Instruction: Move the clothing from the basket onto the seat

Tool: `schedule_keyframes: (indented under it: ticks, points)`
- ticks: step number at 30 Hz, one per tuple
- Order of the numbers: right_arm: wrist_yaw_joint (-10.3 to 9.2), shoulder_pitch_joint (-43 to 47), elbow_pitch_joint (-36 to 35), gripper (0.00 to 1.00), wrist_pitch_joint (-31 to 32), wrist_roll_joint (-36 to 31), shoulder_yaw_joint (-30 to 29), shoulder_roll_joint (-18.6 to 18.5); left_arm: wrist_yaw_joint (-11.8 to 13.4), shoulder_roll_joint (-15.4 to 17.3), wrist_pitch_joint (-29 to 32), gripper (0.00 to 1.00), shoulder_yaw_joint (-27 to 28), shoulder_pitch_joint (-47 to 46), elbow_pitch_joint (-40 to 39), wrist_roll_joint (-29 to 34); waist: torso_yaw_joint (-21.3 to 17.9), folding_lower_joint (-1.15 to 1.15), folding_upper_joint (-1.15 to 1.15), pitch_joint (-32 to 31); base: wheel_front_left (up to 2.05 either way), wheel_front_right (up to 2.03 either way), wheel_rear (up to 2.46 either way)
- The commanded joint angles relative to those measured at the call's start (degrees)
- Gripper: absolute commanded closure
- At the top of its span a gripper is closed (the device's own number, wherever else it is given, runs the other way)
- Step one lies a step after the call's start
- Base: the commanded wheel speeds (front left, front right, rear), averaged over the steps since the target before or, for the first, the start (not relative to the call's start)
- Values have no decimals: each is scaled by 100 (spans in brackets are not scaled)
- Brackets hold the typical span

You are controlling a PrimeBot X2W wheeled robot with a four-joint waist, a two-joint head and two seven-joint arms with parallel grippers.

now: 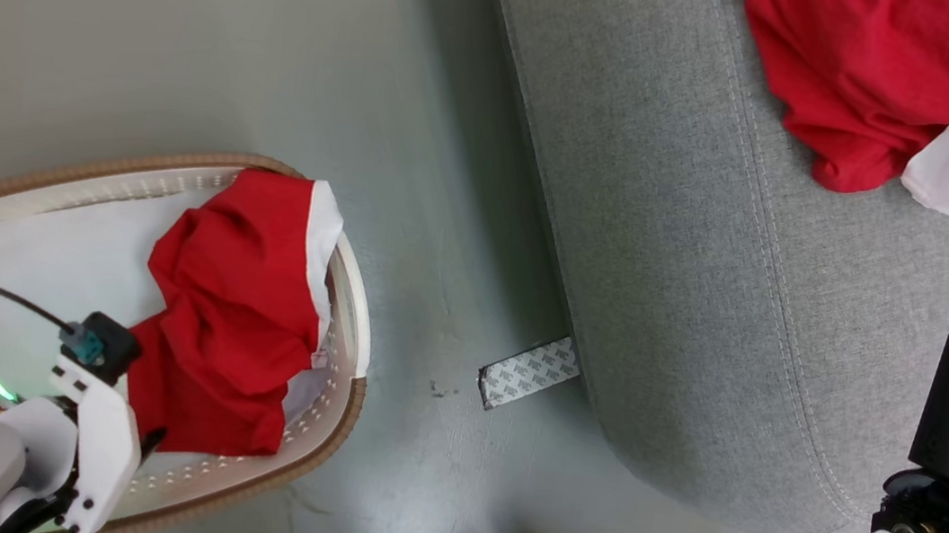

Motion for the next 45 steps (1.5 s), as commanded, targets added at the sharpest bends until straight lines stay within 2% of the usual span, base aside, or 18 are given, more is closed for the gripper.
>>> schedule_keyframes:
  ticks: [1,14,26,27,28,29,37,45]
  points:
    - [-13,65,-47,0,-18,-16,-2,1,8,-3,83,0,-44,-105,70,-84,2,-1,0,33,0,0,0]
    - [-13,284,-200,0,-18,27,-120,1,8,-195,412,0,-448,-456,192,-210,48,-1,0,210,0,0,0]
    - [-14,444,-393,0,-18,-6,-41,1,8,-156,217,0,-826,-640,124,-341,113,-1,0,336,7,7,7]
    - [-13,445,-404,0,-18,-11,-29,1,8,-146,199,22,-849,-652,109,-370,114,-1,0,342,5,5,5]
    - [-14,448,-411,0,-18,-9,-22,1,8,-133,156,71,-895,-662,67,-395,115,-1,0,346,3,3,3]
    - [-13,455,-412,0,-18,-7,-19,1,8,-110,101,100,-928,-673,35,-412,116,-1,0,348,1,1,1]
    - [-13,391,-328,0,-18,8,-39,1,8,27,-59,100,-1266,-822,-169,-593,98,-1,0,288,0,0,0]
    - [-13,171,-204,0,-18,-27,39,0,8,61,-412,100,-1288,-921,-122,-782,67,-1,0,109,0,0,0]
